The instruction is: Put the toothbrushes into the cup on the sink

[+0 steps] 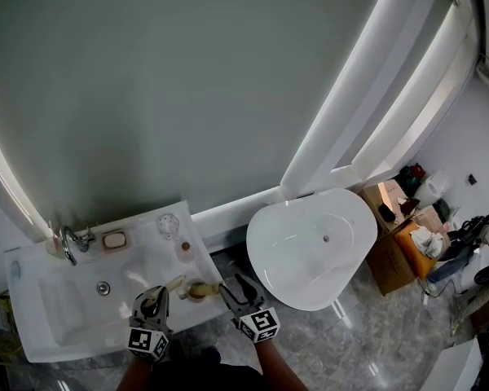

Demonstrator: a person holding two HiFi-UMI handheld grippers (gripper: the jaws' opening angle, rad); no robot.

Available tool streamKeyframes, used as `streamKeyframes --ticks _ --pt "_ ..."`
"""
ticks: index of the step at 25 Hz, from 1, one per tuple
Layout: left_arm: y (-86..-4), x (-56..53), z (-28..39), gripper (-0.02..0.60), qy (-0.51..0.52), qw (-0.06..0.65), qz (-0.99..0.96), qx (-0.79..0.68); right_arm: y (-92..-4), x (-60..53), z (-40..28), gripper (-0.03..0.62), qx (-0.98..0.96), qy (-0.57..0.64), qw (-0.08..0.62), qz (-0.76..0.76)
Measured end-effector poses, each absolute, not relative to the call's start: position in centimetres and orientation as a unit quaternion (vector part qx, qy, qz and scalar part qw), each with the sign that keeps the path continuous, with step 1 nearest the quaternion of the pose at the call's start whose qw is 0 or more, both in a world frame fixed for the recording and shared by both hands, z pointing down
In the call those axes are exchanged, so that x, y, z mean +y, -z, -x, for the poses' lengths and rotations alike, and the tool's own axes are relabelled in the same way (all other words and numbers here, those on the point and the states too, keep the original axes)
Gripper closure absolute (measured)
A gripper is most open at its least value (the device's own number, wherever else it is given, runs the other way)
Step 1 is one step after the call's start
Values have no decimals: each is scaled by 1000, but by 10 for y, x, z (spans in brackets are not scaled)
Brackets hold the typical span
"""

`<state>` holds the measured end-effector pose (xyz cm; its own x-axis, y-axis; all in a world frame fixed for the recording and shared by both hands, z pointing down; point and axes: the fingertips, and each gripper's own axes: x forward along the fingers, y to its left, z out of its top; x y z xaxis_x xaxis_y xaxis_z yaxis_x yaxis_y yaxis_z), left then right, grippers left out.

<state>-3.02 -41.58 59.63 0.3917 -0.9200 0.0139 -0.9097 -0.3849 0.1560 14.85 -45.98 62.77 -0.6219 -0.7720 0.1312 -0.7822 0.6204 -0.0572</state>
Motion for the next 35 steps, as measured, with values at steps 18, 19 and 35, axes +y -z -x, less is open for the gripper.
streamKeyframes --ticks 18,19,35 --pt "-584 -415 26 540 55 75 -827 -554 -568 -428 -157 554 -892 28 11 -451" --pt "-583 -415 26 540 56 74 -827 -554 -568 -427 -158 556 -892 24 19 -451" --pt "-585 -411 10 540 46 64 -839 -538 -563 -419 -160 566 -905 39 2 -424"
